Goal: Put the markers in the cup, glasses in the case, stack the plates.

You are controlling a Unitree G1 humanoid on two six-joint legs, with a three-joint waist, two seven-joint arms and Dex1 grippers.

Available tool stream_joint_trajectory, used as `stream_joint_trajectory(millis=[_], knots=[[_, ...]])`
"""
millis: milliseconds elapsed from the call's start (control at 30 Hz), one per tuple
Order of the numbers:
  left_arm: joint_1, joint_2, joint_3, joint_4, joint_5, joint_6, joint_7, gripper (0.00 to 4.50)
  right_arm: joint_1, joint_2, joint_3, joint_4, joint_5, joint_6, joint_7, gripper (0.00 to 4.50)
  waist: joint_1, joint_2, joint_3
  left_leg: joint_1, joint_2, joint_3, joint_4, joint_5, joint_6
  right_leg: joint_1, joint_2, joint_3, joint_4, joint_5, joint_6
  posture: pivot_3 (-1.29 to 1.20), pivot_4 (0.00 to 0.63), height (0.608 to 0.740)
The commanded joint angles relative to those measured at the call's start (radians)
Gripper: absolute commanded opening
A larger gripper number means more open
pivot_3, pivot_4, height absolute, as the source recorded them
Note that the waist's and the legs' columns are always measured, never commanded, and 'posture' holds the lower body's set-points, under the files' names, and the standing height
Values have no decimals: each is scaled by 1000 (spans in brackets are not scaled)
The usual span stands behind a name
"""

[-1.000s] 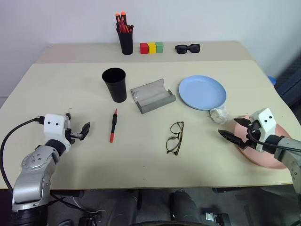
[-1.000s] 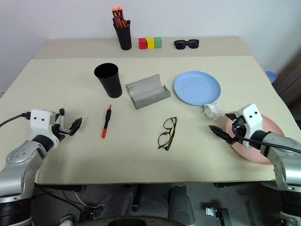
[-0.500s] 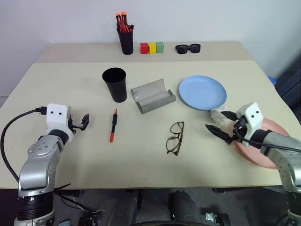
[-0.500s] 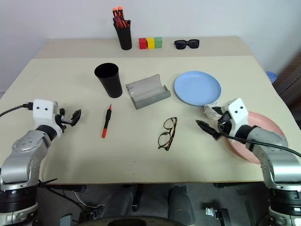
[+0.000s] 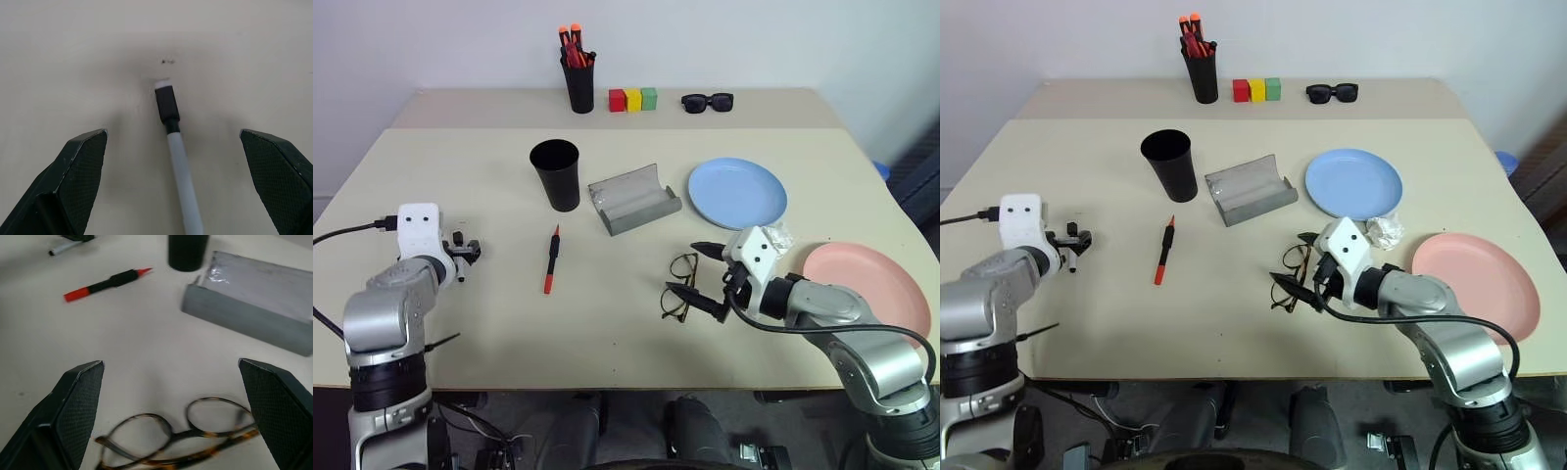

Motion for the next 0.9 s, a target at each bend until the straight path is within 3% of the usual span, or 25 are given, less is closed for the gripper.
stream_joint_trajectory(millis=[33,233,267,367,567,667,900], knots=[[-31,16,12,21,-1,82,-6,4441,-8,11,24,-39,-10,-12,-11,4460,-3,0,0,0,0,0,0,0,0,0,0,0,0,0,0,0,150,740],[-96,-27,82,101,3,234,10,4441,-28,-9,40,-36,1,-39,51,4460,-1,-1,1,0,0,0,3,0,-1,0,0,0,10,0,0,0,150,740],[-101,-30,90,108,4,240,9,4216,-33,-12,47,-32,-8,-48,58,4491,-2,-1,1,0,0,0,3,0,-1,-1,0,0,10,0,0,0,150,740],[-113,-40,105,113,7,257,12,3151,-42,-30,75,-19,-46,-82,83,4500,-7,-1,1,1,0,0,4,0,-1,0,0,1,10,0,0,0,150,740],[-122,-48,119,108,19,268,21,62,-74,-31,115,4,-99,-123,95,4500,-6,-1,1,1,0,0,4,-1,-2,-1,0,1,10,0,0,0,150,740],[-118,-50,115,92,20,206,18,20,-83,-21,118,8,-106,-126,91,4500,-5,-1,1,1,0,0,4,-1,-3,-1,0,1,10,0,0,0,150,740],[-130,-67,106,70,90,-308,108,20,-107,19,123,44,-143,-150,48,4500,2,-4,2,0,0,0,4,-1,-5,-1,-1,1,9,0,0,0,150,740]])
